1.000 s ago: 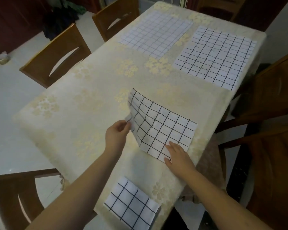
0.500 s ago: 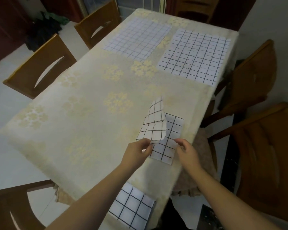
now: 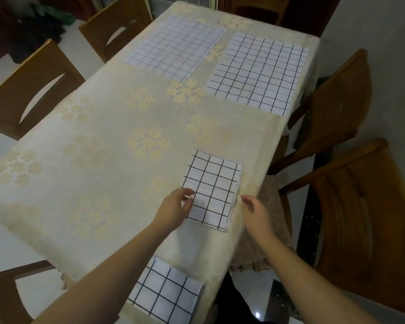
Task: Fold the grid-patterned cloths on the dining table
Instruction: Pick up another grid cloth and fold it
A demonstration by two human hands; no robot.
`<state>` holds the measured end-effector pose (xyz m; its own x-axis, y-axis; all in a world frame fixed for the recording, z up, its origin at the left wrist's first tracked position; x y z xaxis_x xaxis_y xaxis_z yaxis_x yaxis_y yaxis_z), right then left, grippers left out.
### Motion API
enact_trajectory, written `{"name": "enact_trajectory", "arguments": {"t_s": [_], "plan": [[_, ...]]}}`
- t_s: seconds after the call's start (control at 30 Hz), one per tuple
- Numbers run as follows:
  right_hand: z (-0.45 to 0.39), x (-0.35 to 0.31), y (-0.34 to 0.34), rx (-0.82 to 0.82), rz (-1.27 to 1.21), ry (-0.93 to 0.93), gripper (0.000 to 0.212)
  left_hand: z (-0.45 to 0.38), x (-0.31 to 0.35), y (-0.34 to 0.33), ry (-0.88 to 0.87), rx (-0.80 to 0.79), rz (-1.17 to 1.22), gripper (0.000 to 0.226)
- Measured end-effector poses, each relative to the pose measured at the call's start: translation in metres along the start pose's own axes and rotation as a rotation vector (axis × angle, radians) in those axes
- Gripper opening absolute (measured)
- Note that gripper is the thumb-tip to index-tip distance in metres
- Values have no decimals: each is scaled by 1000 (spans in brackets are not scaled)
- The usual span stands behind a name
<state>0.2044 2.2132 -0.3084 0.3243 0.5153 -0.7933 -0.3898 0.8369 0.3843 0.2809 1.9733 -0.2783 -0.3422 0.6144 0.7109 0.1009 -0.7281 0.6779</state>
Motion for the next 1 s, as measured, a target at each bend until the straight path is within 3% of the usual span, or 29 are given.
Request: {"name": "enact_trajectory", "arguments": {"t_s": [0.3,0.57,0.77,0.87,1.0], "plan": [[-27,-4,-12,-30,-51,-88,31,-52,-45,13,322,133,-26,35],[-48,16,-17,-31,-238,-368,42,-88,-52,6,504,-82,-42,21],[-58,21,-29,-39,-299,-407,43,-86,-50,15,456,-101,41,4],[-61,21,-35,-75,-213,-375,31,-77,-53,15,451,-161,188,4],[-61,16,-38,-71,-171,-342,11,-69,-54,21,427,-161,215,8]]}}
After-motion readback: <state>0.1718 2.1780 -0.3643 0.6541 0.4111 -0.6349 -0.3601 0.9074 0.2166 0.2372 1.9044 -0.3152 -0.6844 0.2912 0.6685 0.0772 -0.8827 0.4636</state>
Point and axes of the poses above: each hand's wrist, its own z-axis away from the middle knuckle, its own y-axis out of the back of the hand, x = y × z, the point moved 9 cm from there along -z, towards the middle knuckle, and after that the axes turned 2 degrees about -y, right-handed, at the moved point
